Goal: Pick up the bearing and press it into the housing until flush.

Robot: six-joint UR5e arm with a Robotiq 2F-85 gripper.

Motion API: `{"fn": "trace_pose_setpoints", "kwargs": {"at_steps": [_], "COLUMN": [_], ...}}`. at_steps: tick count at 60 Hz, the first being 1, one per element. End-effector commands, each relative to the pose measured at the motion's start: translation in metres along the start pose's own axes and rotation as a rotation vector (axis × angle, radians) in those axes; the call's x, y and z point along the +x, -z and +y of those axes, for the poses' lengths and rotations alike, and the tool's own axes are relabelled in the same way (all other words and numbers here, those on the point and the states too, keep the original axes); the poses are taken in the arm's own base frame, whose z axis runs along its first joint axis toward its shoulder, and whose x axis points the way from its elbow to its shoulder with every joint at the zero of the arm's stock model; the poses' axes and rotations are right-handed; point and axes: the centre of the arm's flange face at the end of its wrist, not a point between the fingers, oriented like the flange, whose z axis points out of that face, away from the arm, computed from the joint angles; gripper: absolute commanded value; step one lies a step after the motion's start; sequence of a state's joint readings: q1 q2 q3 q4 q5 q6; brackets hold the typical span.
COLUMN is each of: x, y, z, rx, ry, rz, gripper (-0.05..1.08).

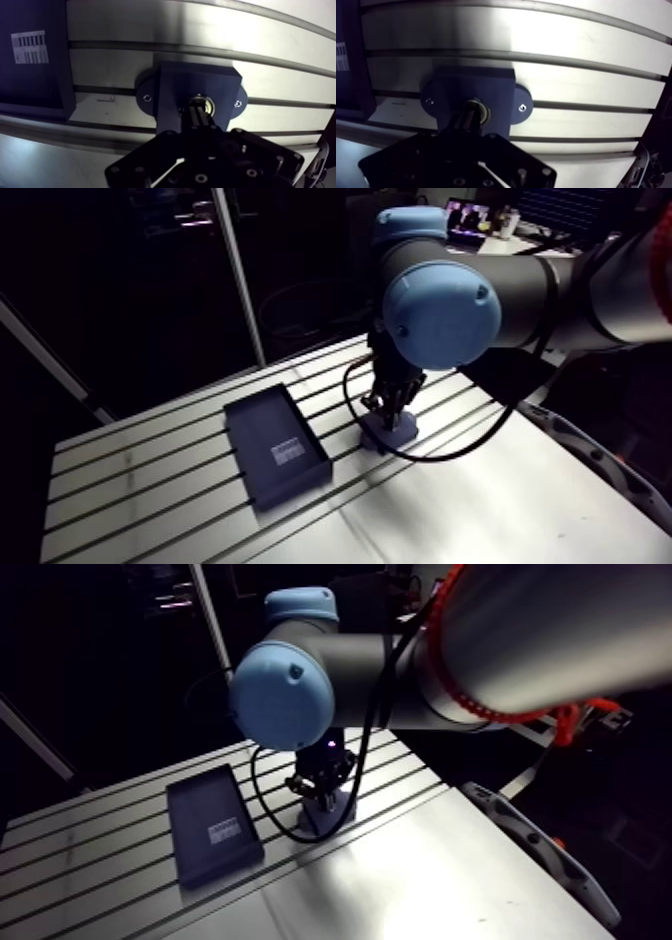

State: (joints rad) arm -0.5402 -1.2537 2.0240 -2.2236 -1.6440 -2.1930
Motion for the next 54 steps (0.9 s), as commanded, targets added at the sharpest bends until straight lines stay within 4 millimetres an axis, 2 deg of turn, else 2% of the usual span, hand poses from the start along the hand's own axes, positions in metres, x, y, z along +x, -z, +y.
{"fn": "trace_pose_setpoints", "kwargs": {"at_steps": [1, 54], "x": [0.0, 0.001], "y": [-0.0007, 0.0026], "z": [0.0, 0.0009], "rx": [0.0, -0.003], "ry": [0.0, 0.001], "rz": [-0.002, 0.005], "gripper": [0.92, 0.91]}}
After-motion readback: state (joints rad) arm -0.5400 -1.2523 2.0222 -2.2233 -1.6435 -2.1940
